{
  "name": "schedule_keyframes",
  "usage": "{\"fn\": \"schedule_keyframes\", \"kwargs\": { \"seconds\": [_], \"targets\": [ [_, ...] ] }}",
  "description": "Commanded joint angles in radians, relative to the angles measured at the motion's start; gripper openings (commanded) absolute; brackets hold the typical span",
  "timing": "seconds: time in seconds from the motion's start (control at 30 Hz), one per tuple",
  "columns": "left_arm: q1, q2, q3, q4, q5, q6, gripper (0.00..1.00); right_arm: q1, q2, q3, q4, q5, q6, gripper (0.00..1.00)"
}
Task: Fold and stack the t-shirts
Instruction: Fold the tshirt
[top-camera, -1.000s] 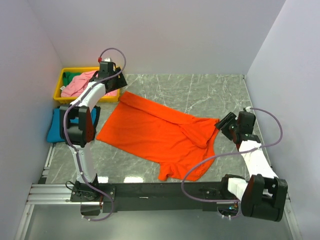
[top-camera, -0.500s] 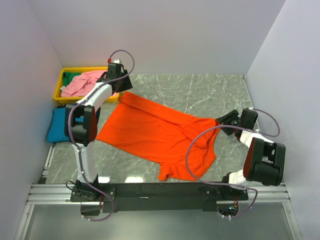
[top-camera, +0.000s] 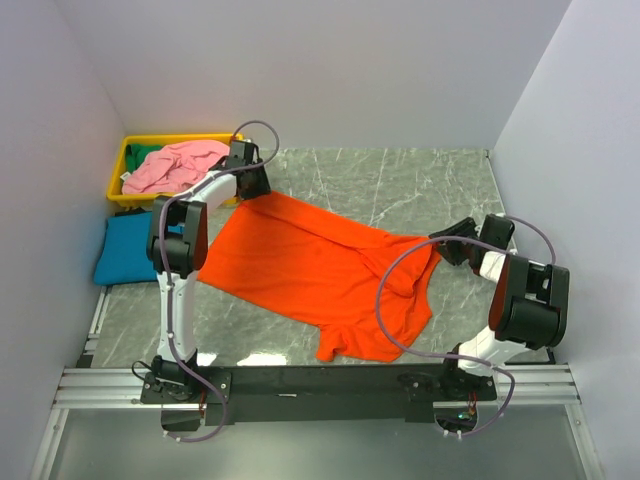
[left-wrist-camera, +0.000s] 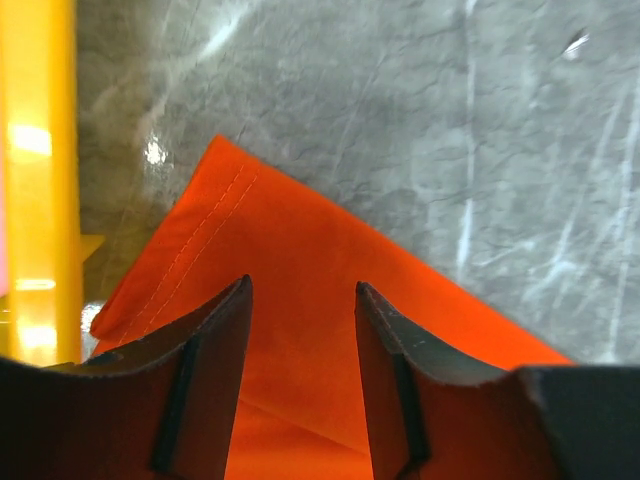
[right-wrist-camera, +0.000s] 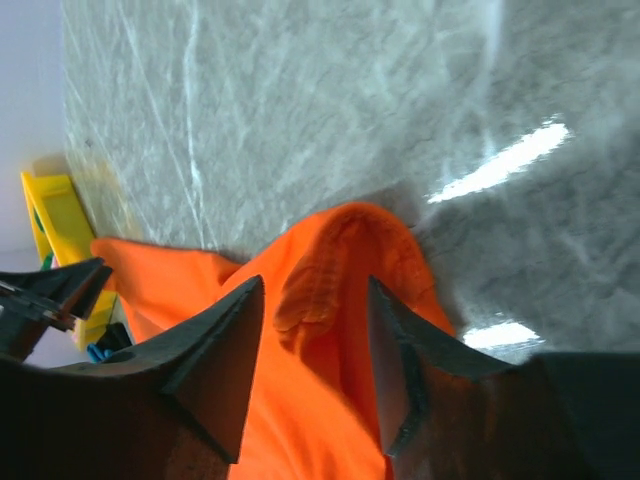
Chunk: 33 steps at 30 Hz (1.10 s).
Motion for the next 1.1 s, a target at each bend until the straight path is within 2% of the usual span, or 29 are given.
{"fn": "schedule_keyframes", "kwargs": {
  "seconds": [0.0,0.23,0.27,0.33,0.37,0.4,0.6,0.93,1.07],
  "targets": [
    [-0.005,0.018,0.034,0.01,0.005,0.005,0.5,-0.025,0.029,0.031,0.044,-0.005,0.015,0.51],
    [0.014,0.056,0.048,-0.039,0.007,-0.03,0.48,-0.065,0.063,0.038,0.049,0.001,0.006,0.27],
    [0.015,0.057,0.045,-0.039,0.004,-0.033,0.48,-0.067,0.069,0.038,0.047,0.003,0.006,0.2],
    [0.021,0.057,0.042,-0.042,-0.026,-0.041,0.47,-0.074,0.075,0.042,0.047,0.006,0.005,0.12],
    [0.023,0.058,0.042,-0.046,-0.026,-0.044,0.46,-0.076,0.078,0.043,0.049,0.009,0.005,0.04],
    [0.026,0.06,0.043,-0.049,-0.027,-0.045,0.46,-0.079,0.079,0.043,0.05,0.012,0.006,0.01],
    [0.035,0.069,0.052,-0.069,-0.024,-0.07,0.46,-0.105,0.109,0.086,0.035,0.036,-0.001,0.0],
    [0.035,0.095,0.078,-0.035,0.03,-0.145,0.49,-0.108,0.222,0.316,-0.069,0.07,-0.063,0.0],
    [0.035,0.098,0.091,-0.033,0.033,-0.143,0.51,-0.108,0.228,0.338,-0.114,0.063,-0.097,0.0]
  ]
}}
